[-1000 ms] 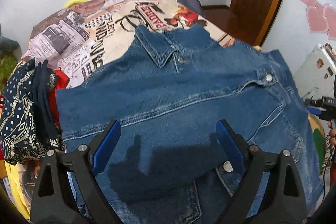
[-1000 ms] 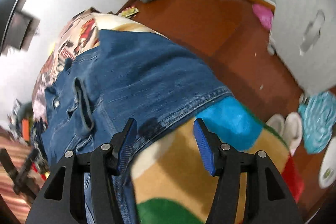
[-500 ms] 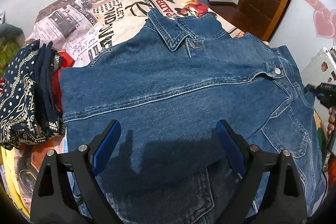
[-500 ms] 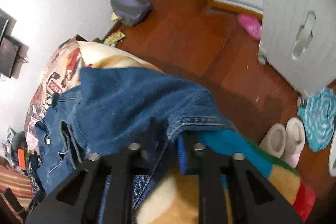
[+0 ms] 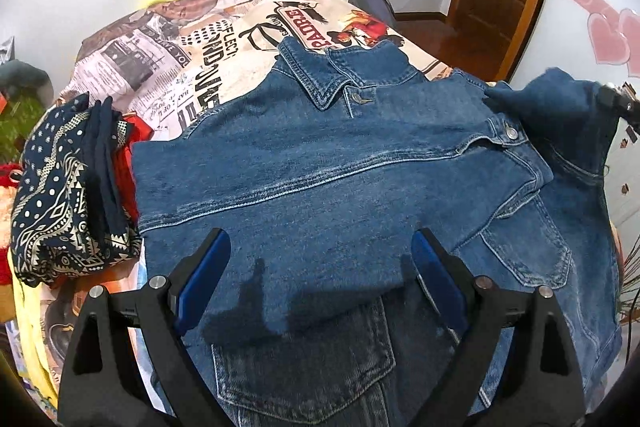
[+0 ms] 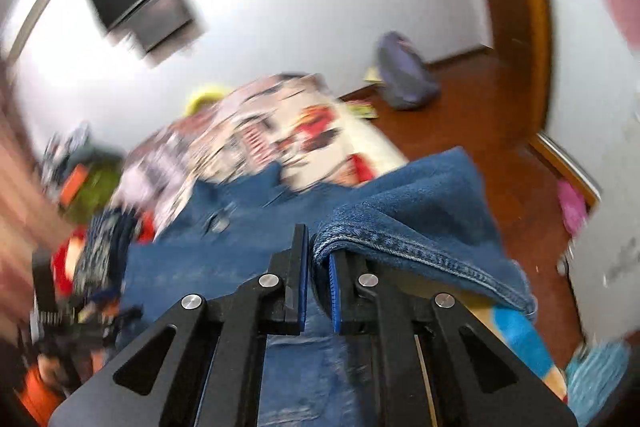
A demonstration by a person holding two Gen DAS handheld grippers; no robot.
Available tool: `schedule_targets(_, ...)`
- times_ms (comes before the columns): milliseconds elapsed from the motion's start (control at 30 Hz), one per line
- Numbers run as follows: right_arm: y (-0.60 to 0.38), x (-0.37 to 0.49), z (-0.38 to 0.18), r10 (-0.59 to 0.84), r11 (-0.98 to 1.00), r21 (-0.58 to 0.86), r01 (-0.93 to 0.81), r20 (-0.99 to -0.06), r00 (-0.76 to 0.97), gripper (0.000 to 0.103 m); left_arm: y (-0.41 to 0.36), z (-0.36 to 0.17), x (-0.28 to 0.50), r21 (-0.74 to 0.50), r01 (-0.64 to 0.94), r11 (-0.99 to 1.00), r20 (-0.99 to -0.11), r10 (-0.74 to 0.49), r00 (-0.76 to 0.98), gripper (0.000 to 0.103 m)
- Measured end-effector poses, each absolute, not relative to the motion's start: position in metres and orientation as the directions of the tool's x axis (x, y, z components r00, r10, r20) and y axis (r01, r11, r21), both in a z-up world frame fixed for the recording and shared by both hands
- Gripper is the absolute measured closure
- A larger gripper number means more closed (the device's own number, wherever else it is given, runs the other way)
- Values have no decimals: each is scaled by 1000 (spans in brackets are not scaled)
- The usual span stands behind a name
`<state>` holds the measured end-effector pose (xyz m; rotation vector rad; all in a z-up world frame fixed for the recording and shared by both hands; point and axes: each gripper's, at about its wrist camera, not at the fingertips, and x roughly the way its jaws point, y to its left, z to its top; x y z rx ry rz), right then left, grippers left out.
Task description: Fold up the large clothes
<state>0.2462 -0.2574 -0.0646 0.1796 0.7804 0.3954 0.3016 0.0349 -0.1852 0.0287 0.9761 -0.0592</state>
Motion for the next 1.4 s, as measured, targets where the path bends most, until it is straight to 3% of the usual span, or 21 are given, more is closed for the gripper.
schedule_targets(233,-214,244,-131,412,899,279,-338,-801,434,94,31,-185,288,13,85,996,-828,-37,559,11)
schedule_targets(400,-214,237,-142,392,906,292,-307,-851,348,88,29,-187,282,21,101,995,-829,-38,558,11)
schedule_targets(500,-229,229,-126,418,900,328,-287,-834,361,78,29,-186,279,23,103,994,-827,-39,561,11)
schedule_targets(567,-238,227,-116,416,906,336,-256,-817,399,59,29,-185,279,17,102,995,-825,-44,563,11)
schedule_targets(633,-258,224,-104,401,916,347,-200,-789,466,47,30,-184,279,8,100,995,-822,-50,567,11)
schedule_targets(733,-291,229,-98,379,915,395,-87,-763,523,40,31,-182,279,-2,93,996,-818,-55,572,11)
schedule_targets(967,-352,260,-143,350,831,511,220,-787,507,40,32,-182,280,-25,81,996,-815,-67,575,11)
schedule_targets(1267,-367,290,-197,354,783,517,346,-828,435,41,43,-189,282,-43,49,998,-823,-64,565,11)
schedule_targets(1333,-365,295,-192,309,802,486,349,-836,453,49,47,-191,282,-54,38,998,-826,-65,560,11)
schedule_targets(1400,-363,298,-184,251,830,434,350,-852,460,67,50,-192,283,-58,27,998,-829,-64,556,11)
